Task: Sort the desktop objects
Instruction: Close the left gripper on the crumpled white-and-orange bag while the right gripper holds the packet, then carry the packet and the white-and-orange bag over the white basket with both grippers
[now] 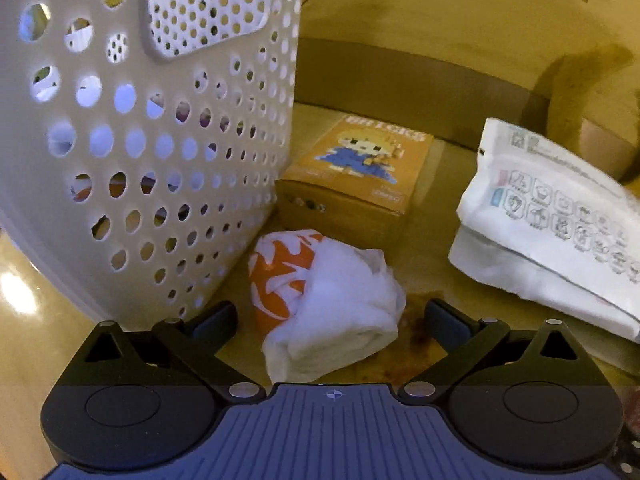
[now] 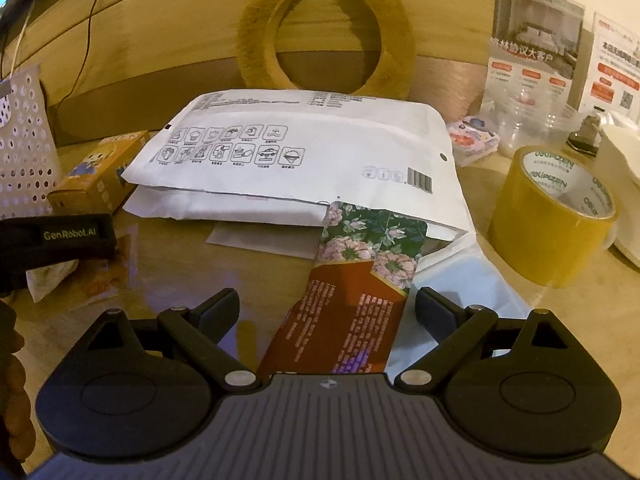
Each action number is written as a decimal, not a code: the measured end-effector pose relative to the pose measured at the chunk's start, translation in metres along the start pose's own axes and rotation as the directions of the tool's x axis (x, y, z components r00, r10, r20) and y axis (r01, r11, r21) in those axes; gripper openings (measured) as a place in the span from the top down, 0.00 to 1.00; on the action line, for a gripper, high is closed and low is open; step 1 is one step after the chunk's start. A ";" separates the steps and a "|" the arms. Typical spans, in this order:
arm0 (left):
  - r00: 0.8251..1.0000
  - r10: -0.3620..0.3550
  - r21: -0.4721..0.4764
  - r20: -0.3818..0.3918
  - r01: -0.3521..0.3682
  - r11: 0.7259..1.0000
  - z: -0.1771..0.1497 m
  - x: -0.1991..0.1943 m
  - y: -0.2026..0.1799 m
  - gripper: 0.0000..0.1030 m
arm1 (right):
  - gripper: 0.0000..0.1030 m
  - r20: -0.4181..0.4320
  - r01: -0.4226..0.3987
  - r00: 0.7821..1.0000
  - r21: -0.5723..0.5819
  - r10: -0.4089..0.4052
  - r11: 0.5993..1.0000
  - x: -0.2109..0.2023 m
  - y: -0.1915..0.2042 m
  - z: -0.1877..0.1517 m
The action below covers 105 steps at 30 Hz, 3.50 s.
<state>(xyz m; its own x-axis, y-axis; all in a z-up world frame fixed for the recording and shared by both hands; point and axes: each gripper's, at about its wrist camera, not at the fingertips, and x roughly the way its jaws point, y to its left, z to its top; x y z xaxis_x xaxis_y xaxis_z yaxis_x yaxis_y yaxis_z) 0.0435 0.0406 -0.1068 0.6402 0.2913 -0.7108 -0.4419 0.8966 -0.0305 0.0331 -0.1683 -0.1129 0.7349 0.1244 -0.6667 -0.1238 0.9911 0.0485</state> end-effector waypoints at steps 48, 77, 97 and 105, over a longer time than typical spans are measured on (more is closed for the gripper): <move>0.931 -0.281 0.371 0.235 0.181 0.911 0.024 -0.126 -0.036 0.42 | 0.51 0.252 -0.136 0.956 -0.059 0.147 0.989 -0.081 0.010 0.059; 0.884 0.082 0.117 0.460 -0.152 0.981 0.141 -0.163 0.156 0.41 | 0.51 0.299 -0.471 0.749 -0.388 0.591 0.792 -0.130 0.234 0.170; 0.965 0.071 0.158 0.252 -0.114 0.981 0.170 -0.070 0.221 0.40 | 0.51 0.027 -0.462 0.869 -0.315 0.494 0.829 -0.064 0.316 0.169; 0.991 0.041 0.194 0.127 -0.066 0.979 0.176 -0.043 0.234 0.39 | 0.51 -0.085 -0.432 0.901 -0.274 0.426 0.859 -0.038 0.329 0.163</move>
<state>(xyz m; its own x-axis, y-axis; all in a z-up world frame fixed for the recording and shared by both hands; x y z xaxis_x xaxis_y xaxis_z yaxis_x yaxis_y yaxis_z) 0.0229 0.2970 0.0401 0.6960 0.3681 -0.6165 -0.3524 0.9232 0.1533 0.0729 0.1610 0.0499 0.5528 0.5301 -0.6430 -0.6064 0.7851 0.1259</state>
